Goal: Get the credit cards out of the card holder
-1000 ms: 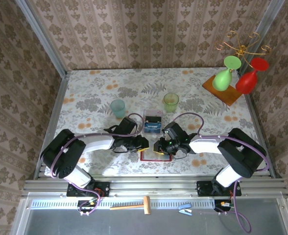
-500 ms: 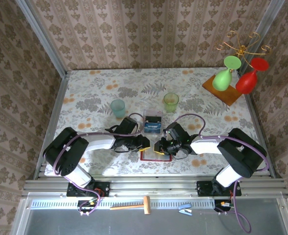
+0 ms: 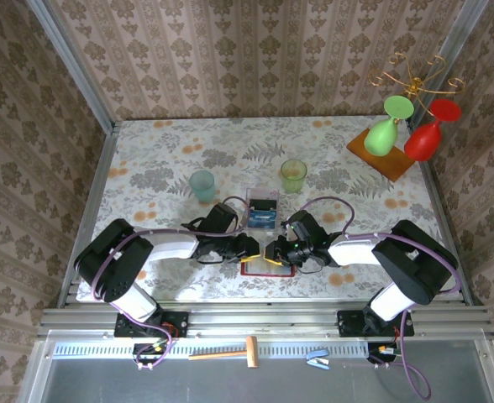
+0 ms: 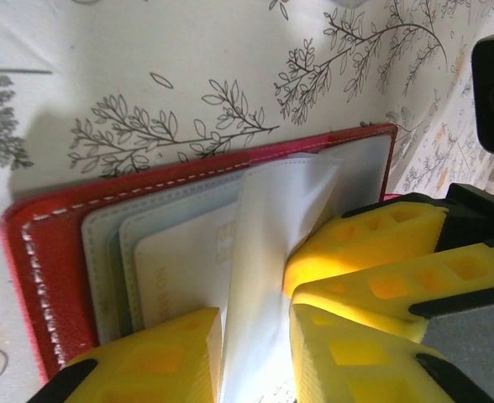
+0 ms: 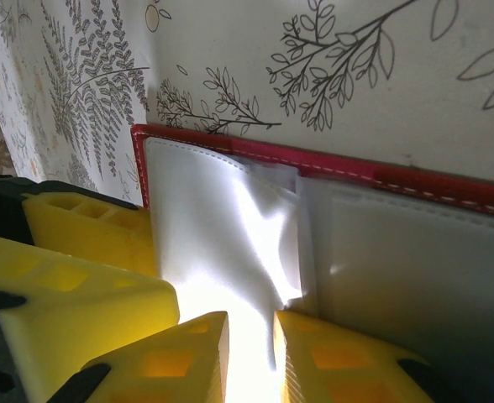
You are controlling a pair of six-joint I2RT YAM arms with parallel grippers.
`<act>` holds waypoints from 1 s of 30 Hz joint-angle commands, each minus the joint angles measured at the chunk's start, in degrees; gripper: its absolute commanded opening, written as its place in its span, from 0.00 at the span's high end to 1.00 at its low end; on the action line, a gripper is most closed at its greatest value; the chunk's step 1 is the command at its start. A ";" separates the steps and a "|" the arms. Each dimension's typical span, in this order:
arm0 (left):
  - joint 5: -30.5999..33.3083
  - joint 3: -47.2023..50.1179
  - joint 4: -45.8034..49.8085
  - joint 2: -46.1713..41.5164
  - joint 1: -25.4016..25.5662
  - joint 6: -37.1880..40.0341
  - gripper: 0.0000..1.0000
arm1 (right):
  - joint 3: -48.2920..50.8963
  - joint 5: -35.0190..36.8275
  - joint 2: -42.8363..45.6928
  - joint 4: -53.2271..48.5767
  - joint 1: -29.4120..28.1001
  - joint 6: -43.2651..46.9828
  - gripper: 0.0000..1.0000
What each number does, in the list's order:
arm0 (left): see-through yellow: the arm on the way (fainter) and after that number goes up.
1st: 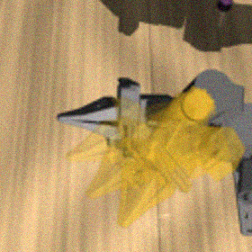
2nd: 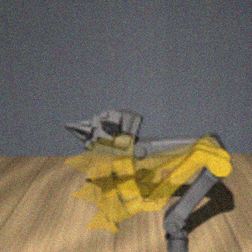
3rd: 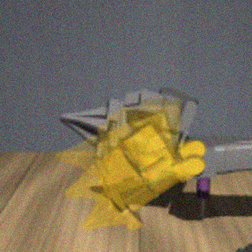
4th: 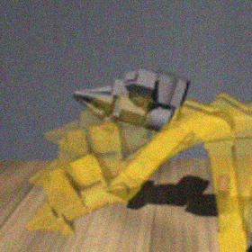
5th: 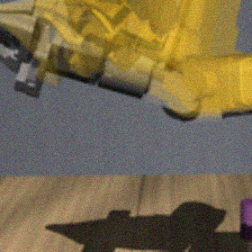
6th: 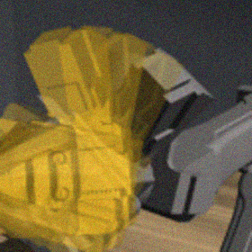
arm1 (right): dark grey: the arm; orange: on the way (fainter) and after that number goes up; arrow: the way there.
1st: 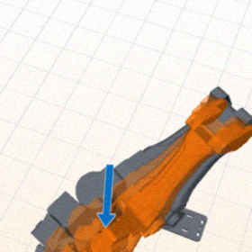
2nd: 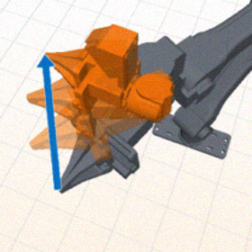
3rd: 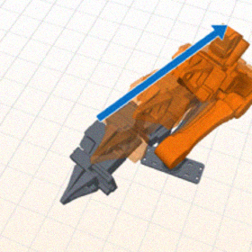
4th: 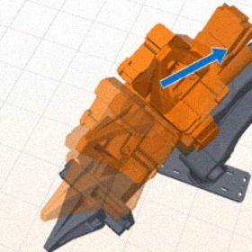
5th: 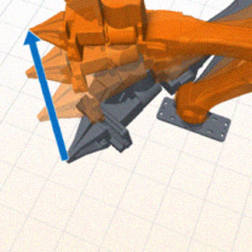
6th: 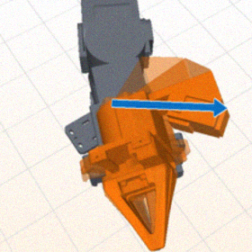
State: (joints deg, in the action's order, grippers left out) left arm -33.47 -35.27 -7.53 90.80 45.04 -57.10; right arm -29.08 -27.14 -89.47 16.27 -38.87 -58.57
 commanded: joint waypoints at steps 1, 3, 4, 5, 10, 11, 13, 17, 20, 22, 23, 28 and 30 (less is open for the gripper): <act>-2.21 0.96 -1.22 -0.23 0.88 -1.85 0.72 | 1.68 1.99 0.16 -2.65 0.54 -0.38 0.76; -2.21 0.81 -1.33 -0.52 1.10 -2.04 0.71 | 1.61 1.98 0.88 -2.80 0.52 -0.56 0.75; -2.21 0.67 -1.27 -0.64 1.10 -2.14 0.72 | 1.46 2.06 1.48 -3.03 0.55 -0.58 0.74; -2.21 0.51 -1.28 -0.72 1.14 -2.14 0.72 | 1.40 2.10 2.06 -3.37 0.53 -0.54 0.74; -2.37 -0.89 -0.46 -1.14 1.17 -2.02 0.72 | -0.05 3.66 6.76 -8.05 0.62 0.23 0.71; -2.47 -1.17 -0.31 -1.20 1.17 -1.95 0.72 | -0.29 4.04 7.59 -9.15 0.64 0.50 0.70; -2.56 -1.78 -0.12 -1.13 1.22 -1.87 0.72 | -0.73 4.67 9.30 -11.46 1.04 1.06 0.70; -2.99 -3.36 0.30 -0.65 1.41 -1.60 0.72 | -0.96 5.79 14.05 -15.91 2.24 2.30 0.69; -3.00 -4.86 0.63 -0.11 1.83 -1.48 0.72 | -1.72 7.97 17.53 -21.66 3.20 4.23 0.69; -3.00 -5.91 1.23 0.26 2.07 -1.22 0.72 | -2.35 9.44 19.53 -26.00 3.92 5.65 0.69; -3.00 -6.55 1.57 0.41 2.22 -1.13 0.71 | -2.67 10.07 20.66 -28.03 4.34 6.44 0.69; -4.69 -9.15 1.79 2.35 3.03 -0.99 0.70 | -3.01 12.18 25.28 -35.15 6.80 9.47 0.68; -4.93 -10.44 1.79 3.39 3.63 -0.98 0.70 | -2.98 13.27 27.04 -37.71 7.73 10.62 0.68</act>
State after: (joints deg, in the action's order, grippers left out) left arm -36.49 -43.62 -6.83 92.42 47.79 -58.50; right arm -30.94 -17.34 -64.64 -13.63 -32.12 -51.07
